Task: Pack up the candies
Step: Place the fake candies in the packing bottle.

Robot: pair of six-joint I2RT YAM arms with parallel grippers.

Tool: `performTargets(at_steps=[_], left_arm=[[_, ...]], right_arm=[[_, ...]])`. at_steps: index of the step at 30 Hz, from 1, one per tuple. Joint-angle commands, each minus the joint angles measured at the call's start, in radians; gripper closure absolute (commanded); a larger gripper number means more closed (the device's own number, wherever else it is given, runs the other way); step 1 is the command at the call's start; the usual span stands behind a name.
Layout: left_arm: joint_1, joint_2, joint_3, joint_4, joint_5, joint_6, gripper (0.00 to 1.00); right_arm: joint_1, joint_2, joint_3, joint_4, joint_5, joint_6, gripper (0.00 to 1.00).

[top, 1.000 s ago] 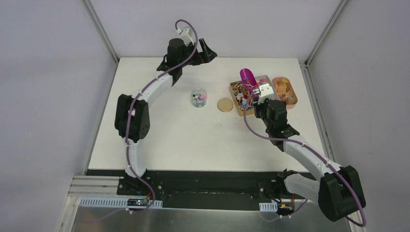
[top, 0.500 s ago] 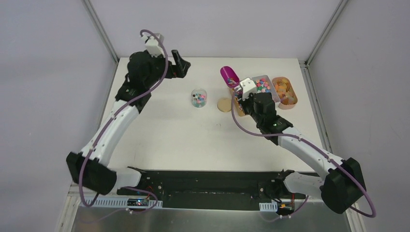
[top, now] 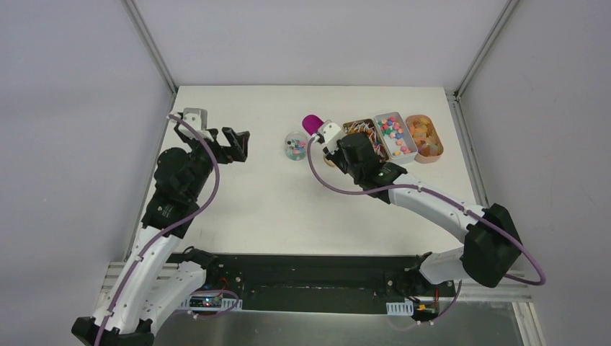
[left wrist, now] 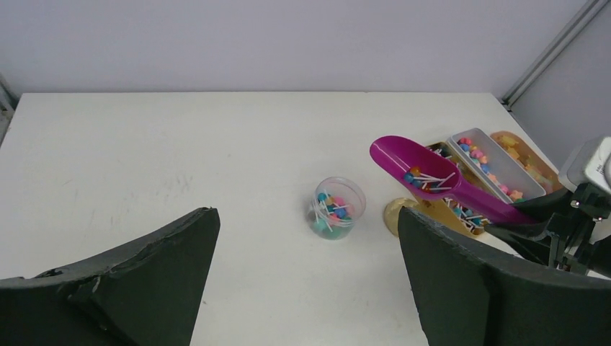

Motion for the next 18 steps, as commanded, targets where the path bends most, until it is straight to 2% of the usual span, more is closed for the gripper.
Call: performTargets(at_steps=[1, 18], left_arm=[[0.008, -0.086, -0.072, 0.080, -0.064, 0.023, 0.01], [0.008, -0.148, -0.091, 0.088, -0.123, 0.030, 0.01]], right_arm=[[0.034, 0.052, 0.113, -0.049, 0.039, -0.039, 1.00], [0.090, 0.226, 0.272, -0.209, 0.095, -0.106, 1.00]])
